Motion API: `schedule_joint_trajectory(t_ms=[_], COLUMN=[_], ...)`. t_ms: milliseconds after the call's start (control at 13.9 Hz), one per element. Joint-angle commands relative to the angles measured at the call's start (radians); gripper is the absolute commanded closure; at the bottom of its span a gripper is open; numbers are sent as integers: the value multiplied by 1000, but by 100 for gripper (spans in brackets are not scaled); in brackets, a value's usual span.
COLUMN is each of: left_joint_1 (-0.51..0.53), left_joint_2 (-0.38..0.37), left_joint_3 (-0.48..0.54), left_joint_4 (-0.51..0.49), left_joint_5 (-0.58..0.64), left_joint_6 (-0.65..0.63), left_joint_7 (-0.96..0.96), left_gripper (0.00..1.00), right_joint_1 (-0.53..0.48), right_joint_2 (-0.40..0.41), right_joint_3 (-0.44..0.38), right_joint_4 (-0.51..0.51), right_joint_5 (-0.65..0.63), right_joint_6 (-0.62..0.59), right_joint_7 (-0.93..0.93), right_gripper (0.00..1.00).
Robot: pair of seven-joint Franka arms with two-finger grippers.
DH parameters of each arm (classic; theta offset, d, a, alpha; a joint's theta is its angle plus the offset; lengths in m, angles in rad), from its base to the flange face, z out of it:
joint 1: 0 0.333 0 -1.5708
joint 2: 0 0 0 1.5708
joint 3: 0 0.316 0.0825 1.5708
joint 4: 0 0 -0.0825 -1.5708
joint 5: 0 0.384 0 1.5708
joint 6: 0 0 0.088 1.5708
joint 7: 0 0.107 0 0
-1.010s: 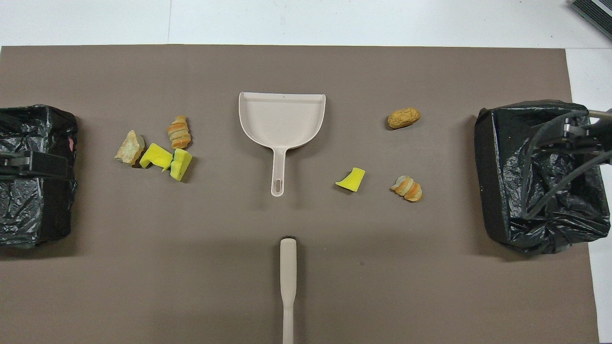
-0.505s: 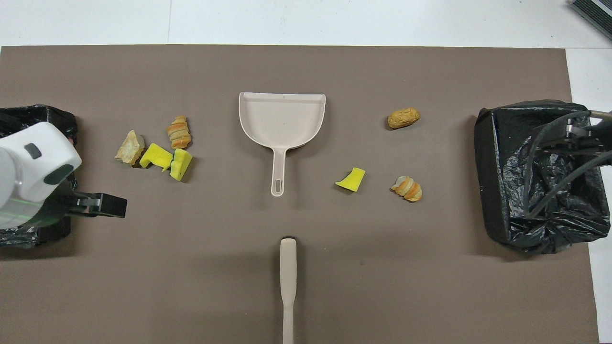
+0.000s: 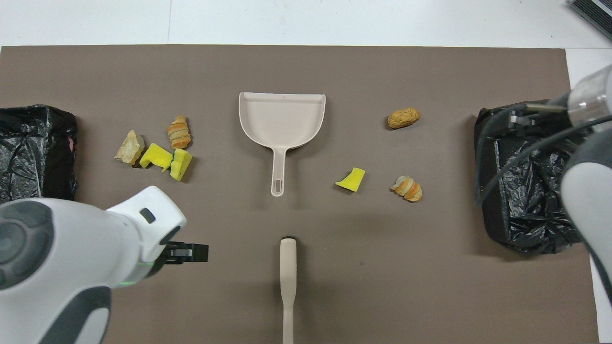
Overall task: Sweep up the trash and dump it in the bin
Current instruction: 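Grasp the beige dustpan handle with the right gripper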
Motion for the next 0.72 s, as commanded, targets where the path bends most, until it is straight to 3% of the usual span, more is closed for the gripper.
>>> schedule_joint_trajectory(t_ms=[0,289,649], left_joint_1=[-117,-287,-485], left_joint_2=[-49,-57,-29], left_joint_3=[19,19,19], left_joint_4=[-108,-259,-429], left_joint_5=[-9,-9,-9], left_joint_6=[89,255,465], left_joint_7=[-97,-258,-439], left_gripper=[0,0,0], right_joint_1=[68,206,351], right_joint_2=[144,277,429], right_joint_3=[-3,-8,-11], right_joint_4=[140,232,277], right_joint_5=[-7,-19,-33], right_joint_6=[6,65,178], right_joint_7=[65,219,382], right_gripper=[0,0,0])
